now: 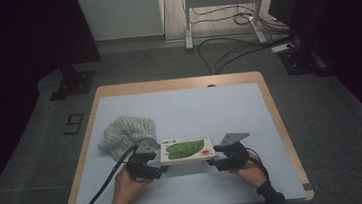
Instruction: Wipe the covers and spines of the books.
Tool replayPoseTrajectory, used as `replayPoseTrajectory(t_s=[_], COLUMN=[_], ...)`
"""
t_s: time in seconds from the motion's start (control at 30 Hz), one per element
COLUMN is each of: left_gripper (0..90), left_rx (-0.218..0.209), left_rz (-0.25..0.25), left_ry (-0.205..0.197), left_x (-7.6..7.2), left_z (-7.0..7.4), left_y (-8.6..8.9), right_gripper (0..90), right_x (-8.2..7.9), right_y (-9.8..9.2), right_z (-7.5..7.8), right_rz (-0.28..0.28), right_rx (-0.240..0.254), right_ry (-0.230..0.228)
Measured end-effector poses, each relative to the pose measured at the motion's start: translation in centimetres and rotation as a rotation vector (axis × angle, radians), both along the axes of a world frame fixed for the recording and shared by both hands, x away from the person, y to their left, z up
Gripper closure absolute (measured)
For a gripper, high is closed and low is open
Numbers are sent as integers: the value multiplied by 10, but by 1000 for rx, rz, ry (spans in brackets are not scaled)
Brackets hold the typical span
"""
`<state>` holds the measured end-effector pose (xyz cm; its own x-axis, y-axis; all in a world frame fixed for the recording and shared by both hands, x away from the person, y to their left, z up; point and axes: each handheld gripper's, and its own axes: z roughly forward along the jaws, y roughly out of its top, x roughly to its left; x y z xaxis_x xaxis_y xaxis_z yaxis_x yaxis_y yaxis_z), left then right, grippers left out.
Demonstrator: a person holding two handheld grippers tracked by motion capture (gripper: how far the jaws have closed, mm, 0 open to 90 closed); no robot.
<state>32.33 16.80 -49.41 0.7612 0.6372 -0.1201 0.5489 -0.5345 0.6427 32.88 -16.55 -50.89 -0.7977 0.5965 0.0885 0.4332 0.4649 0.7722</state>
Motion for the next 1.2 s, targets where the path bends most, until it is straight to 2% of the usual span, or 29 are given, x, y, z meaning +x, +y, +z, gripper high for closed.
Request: replayPoseTrajectory(t_s=[0.23,0.33,0.57,0.9,1.2], left_gripper=[308,323,354,374,377], left_rx=[3,-11,24,93,105], left_rz=[-23,-40,-70,-38,-40], left_ry=[3,8,0,-34,-30], left_x=[-5,-6,-6,5,10], left_z=[-2,-3,-6,-9,-15], left_y=[-3,-4,-5,0,0], right_gripper=[378,378,393,396,416], right_x=[-6,-7,-11,-2,3], right_y=[-1,0,-1,10,13], right_z=[-6,-6,-8,-14,-19], right_rz=[7,12,30,26,19], right_rx=[0,-7,-24,-40,-48], right_ry=[2,-3,-5,0,2])
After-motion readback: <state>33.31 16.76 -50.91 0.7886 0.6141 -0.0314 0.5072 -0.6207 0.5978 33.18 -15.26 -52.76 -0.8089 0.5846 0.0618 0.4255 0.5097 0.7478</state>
